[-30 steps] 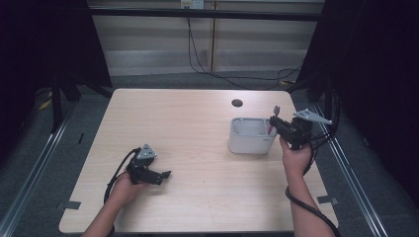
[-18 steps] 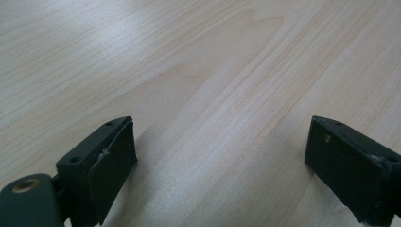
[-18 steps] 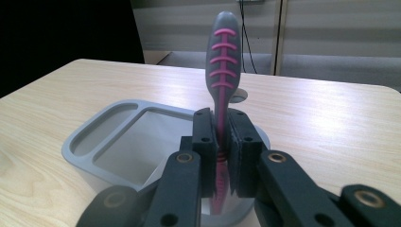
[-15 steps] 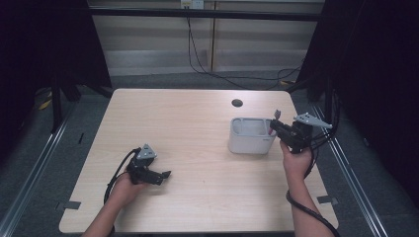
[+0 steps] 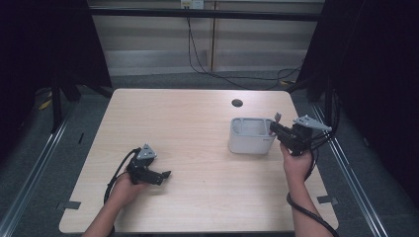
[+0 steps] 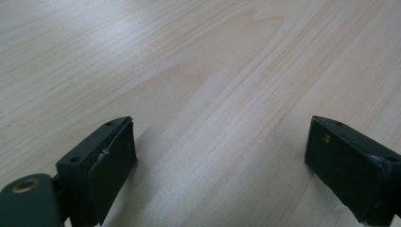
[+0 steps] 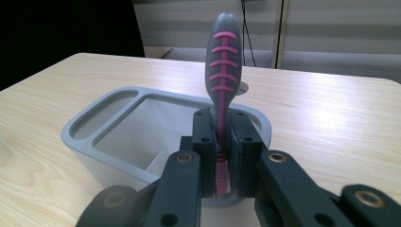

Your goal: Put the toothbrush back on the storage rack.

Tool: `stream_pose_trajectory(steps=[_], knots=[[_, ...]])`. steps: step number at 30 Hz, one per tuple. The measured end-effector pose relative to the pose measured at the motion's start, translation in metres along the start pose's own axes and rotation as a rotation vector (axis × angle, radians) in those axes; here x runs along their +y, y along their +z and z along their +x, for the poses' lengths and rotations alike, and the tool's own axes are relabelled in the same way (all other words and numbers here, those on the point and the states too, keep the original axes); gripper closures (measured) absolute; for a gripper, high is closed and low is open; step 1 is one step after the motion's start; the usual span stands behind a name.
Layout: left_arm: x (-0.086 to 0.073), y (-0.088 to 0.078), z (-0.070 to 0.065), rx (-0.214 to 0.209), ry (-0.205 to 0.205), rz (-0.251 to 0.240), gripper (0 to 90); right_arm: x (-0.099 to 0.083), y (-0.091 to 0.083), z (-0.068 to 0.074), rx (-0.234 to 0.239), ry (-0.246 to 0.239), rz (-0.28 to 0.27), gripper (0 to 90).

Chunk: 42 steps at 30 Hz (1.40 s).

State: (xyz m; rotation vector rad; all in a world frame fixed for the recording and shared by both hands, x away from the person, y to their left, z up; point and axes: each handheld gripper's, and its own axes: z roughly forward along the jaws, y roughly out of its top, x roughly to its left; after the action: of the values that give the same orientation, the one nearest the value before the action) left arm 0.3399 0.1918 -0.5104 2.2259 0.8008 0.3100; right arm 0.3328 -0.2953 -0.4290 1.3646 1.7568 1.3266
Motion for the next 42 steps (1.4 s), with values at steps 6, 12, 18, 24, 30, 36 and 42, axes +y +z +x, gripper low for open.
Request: stream_pose_trajectory(steps=[6,12,18,24,30,36,42], knots=[[0.000,0.000,0.000,0.000,-0.001,-0.001,9.1,-0.003,0.000,0.000,0.000,0.003,0.001,82.7],[0.000,0.000,0.000,0.000,0.000,0.000,9.1,-0.003,-0.001,0.001,0.002,-0.003,0.004,82.7],[0.000,0.000,0.000,0.000,0.000,-0.001,9.1,-0.004,-0.003,0.002,0.002,-0.008,0.002,82.7],[0.000,0.000,0.000,0.000,-0.001,0.000,9.1,-0.005,-0.005,0.002,0.001,-0.015,0.002,82.7],[0.000,0.000,0.000,0.000,-0.001,0.000,9.1,-0.006,-0.007,0.002,0.005,-0.005,-0.005,82.6],[0.000,0.000,0.000,0.000,0.000,0.000,9.1,-0.008,-0.009,0.003,0.007,-0.010,-0.008,82.5],[0.000,0.000,0.000,0.000,0.000,-0.001,9.1,-0.008,-0.011,0.002,0.003,-0.009,-0.008,82.5]])
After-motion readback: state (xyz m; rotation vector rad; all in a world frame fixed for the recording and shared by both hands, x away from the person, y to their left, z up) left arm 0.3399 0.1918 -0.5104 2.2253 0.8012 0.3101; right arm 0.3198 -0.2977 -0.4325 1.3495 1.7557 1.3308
